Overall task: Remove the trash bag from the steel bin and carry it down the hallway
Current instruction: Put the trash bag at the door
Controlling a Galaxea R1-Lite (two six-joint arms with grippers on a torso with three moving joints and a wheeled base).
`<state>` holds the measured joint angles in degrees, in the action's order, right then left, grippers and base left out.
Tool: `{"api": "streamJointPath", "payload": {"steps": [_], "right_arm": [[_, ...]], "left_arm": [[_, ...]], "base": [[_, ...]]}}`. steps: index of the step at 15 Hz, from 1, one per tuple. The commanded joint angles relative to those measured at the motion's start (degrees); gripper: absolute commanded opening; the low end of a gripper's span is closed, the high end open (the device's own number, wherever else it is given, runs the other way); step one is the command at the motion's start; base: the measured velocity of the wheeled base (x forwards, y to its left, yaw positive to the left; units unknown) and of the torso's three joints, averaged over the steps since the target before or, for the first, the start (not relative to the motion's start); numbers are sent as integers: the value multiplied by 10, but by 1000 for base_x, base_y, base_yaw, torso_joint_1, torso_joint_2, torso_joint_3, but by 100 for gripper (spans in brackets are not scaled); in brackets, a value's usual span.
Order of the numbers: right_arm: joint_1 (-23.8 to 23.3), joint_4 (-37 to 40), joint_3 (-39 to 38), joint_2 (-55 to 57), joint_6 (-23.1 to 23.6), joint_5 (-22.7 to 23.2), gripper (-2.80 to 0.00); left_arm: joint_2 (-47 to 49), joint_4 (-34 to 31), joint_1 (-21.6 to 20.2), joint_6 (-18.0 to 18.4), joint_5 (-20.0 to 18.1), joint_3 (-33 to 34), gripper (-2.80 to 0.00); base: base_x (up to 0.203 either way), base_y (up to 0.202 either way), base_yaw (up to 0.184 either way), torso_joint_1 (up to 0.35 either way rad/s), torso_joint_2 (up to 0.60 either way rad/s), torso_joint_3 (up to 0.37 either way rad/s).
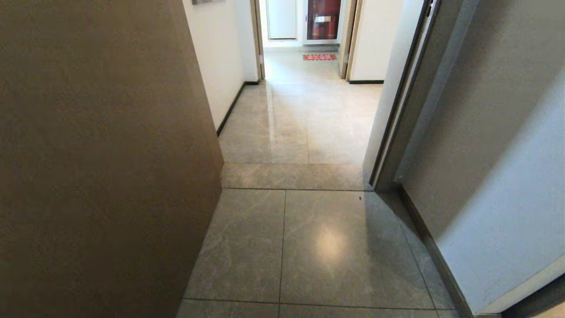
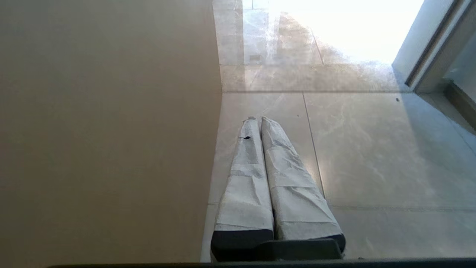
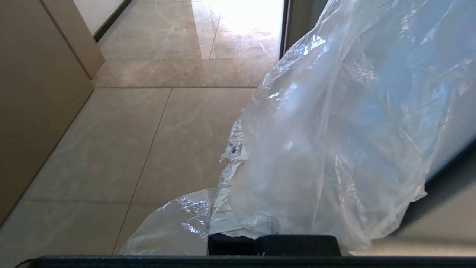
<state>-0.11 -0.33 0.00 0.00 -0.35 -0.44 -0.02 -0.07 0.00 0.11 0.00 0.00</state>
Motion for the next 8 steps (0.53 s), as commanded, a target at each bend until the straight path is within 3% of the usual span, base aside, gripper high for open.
{"api": "streamJointPath", "payload": {"steps": [1,8], "right_arm": [[0,0,-1,1,0,0,-280],[0,0,-1,1,0,0,-280]], "left_arm": [[-1,0,0,1,0,0,-280],[-1,0,0,0,0,0,-280]], "base": [[198,0,2,-2,2,2],[192,0,1,2,2,4]]}}
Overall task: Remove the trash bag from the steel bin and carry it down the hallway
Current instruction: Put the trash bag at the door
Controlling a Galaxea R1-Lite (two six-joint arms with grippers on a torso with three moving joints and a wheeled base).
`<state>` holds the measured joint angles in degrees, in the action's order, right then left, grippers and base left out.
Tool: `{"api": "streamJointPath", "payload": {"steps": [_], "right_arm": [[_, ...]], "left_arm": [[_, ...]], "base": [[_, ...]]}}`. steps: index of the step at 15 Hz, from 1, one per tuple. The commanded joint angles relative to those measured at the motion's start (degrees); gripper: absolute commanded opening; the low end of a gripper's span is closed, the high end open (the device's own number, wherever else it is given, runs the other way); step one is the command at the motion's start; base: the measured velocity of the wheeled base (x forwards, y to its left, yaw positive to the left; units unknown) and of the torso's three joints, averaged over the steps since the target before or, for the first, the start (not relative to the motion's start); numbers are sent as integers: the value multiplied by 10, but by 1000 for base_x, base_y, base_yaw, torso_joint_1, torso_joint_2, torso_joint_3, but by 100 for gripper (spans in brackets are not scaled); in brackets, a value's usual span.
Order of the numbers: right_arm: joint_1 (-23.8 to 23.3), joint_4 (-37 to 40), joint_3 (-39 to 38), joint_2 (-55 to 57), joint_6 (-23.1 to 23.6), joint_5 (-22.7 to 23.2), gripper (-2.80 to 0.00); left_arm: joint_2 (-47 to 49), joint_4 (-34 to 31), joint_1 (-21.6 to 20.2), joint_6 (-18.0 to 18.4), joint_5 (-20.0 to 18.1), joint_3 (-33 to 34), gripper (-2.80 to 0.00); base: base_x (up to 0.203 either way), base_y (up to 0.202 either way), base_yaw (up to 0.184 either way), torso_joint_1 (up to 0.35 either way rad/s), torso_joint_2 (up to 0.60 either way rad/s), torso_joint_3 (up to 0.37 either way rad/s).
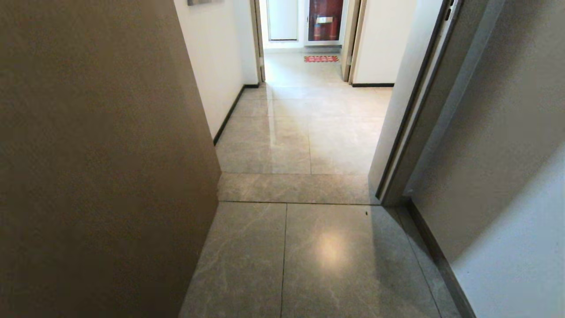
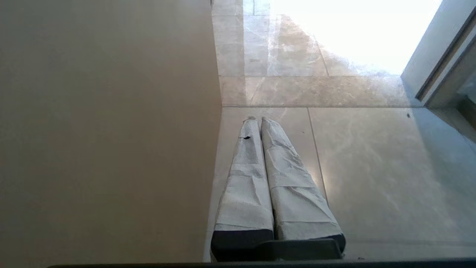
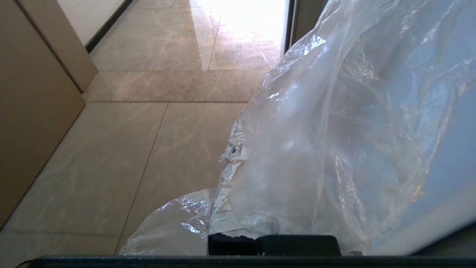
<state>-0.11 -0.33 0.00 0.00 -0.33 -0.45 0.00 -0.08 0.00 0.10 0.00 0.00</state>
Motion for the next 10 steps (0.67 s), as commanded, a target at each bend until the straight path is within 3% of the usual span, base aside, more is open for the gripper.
{"api": "streamJointPath", "payload": {"steps": [1,10], "right_arm": [[0,0,-1,1,0,0,-280],[0,0,-1,1,0,0,-280]], "left_arm": [[-1,0,0,0,0,0,-280],[-1,0,0,1,0,1,-280]], "base": [[189,0,0,7,7,-2],[193,0,1,1,2,2]]}}
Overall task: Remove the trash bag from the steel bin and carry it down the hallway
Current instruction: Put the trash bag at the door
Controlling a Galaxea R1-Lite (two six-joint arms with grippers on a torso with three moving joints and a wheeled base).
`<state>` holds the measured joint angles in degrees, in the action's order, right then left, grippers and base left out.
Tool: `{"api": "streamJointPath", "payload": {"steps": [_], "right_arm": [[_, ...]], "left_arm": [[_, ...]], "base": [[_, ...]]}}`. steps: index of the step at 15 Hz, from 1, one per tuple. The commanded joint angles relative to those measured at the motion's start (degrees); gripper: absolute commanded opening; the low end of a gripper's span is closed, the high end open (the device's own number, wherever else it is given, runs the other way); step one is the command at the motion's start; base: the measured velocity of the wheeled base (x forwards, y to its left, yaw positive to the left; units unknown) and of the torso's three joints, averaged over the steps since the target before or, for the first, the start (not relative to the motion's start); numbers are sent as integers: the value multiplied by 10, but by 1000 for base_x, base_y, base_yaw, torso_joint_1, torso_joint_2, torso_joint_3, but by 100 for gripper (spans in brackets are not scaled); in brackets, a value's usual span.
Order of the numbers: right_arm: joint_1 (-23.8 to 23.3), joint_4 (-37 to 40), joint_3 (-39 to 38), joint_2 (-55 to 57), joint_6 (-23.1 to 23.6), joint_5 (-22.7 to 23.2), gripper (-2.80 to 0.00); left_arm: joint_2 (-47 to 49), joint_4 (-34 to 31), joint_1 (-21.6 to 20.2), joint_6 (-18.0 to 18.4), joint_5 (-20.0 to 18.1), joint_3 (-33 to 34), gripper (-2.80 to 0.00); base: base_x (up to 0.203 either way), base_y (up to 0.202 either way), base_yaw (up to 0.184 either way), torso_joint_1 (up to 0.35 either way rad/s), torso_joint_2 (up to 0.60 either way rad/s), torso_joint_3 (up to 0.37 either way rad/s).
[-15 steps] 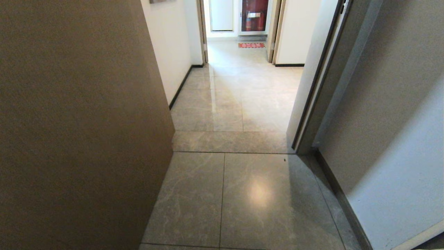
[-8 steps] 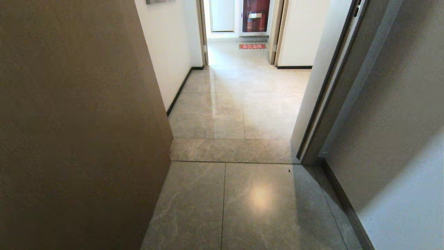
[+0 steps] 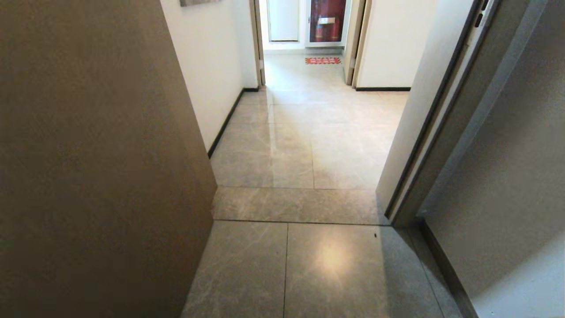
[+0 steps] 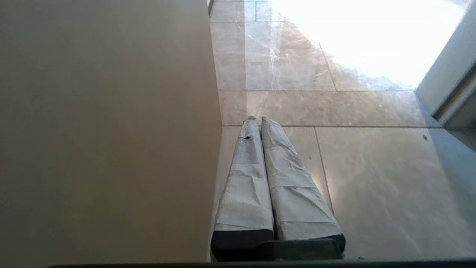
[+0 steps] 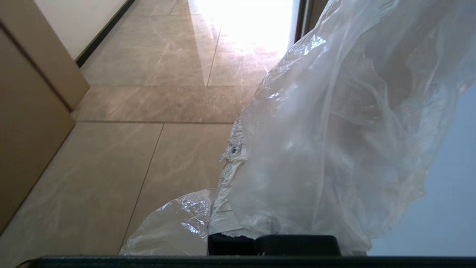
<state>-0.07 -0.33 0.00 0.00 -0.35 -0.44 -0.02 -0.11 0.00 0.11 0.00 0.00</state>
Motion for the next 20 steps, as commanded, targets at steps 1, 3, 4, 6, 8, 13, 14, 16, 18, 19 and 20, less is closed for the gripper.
{"api": "streamJointPath", "payload": {"steps": [1,3,4,6,8,13,14,16,18,19,20], "right_arm": [[0,0,-1,1,0,0,-280],[0,0,-1,1,0,0,-280],[0,0,-1,1,0,0,-280],[0,0,-1,1,0,0,-280],[0,0,-1,1,0,0,-280],[0,0,-1,1,0,0,-280],[0,0,-1,1,0,0,-280],[0,0,-1,1,0,0,-280],[0,0,-1,1,0,0,-280],[0,0,-1,1,0,0,-280],[0,0,-1,1,0,0,-280]], "left_arm": [[-1,0,0,1,0,1,-280],[-1,0,0,1,0,0,-280],[-1,0,0,0,0,0,-280],[-1,0,0,0,0,0,-280],[-1,0,0,1,0,0,-280],[-1,0,0,0,0,0,-280],[-1,0,0,1,0,1,-280],[-1,0,0,0,0,1,-280],[-1,0,0,1,0,0,-280],[-1,0,0,1,0,1,-280],[-1,0,0,1,0,0,-280]], "base": [[194,0,-1,5,2,2],[192,0,2,2,0,5],[194,0,1,2,4,2],[191,0,0,2,-3,3],[193,0,1,-1,1,1],[193,0,1,2,3,-1],[190,0,-2,2,2,2],[192,0,-1,2,3,0],[191,0,2,2,2,0],[191,0,4,1,-1,2],[192,0,1,-2,7,2]]}}
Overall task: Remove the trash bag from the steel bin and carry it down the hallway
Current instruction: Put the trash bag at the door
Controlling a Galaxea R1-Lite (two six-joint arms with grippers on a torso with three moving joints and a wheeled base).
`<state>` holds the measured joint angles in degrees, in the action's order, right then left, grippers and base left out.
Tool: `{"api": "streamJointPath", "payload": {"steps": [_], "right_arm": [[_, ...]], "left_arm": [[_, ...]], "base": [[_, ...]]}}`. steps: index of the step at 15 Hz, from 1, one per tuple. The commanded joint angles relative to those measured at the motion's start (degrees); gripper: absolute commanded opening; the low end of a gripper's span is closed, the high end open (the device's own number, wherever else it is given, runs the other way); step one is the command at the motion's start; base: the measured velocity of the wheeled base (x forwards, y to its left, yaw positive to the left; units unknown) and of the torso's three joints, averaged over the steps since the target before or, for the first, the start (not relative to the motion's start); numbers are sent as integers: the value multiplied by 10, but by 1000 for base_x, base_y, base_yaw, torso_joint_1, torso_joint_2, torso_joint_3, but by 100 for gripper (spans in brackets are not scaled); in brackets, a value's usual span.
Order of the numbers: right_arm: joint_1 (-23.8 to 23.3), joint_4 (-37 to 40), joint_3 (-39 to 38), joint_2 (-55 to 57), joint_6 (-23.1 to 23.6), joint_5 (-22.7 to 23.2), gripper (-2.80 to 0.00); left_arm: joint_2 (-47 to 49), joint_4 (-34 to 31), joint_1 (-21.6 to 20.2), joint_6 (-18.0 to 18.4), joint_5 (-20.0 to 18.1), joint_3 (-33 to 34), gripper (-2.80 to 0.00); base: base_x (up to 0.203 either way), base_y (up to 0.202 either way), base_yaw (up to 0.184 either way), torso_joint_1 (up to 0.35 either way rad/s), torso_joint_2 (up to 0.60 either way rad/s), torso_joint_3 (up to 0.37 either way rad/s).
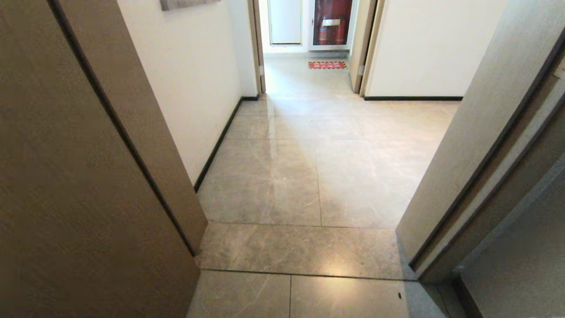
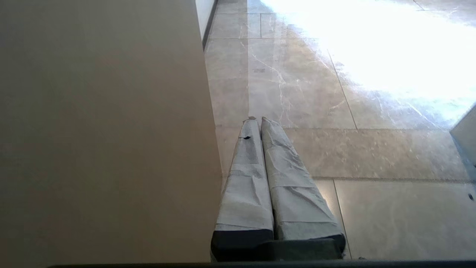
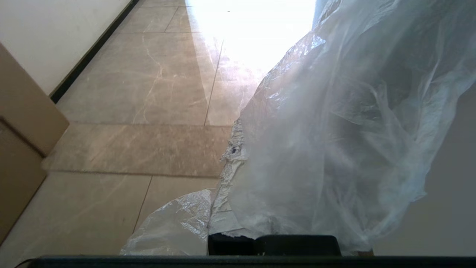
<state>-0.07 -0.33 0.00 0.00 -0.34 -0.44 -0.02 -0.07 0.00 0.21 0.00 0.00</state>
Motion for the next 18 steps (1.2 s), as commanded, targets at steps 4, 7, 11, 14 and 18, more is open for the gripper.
{"api": "streamJointPath", "payload": {"steps": [4,7,11,14,18], "right_arm": [[0,0,-1,1,0,0,-280],[0,0,-1,1,0,0,-280],[0,0,-1,1,0,0,-280],[0,0,-1,1,0,0,-280],[0,0,-1,1,0,0,-280]], "left_arm": [[-1,0,0,1,0,0,-280],[-1,-1,0,1,0,0,-280],[-1,-1,0,1,0,0,-280],[-1,-1,0,1,0,0,-280],[-1,-1,0,1,0,0,-280]], "base": [[79,0,-1,2,2,1],[0,0,0,0,0,0],[0,0,0,0,0,0],[2,-16,6,-1,2,2],[1,-169,-1,4,3,0]]}}
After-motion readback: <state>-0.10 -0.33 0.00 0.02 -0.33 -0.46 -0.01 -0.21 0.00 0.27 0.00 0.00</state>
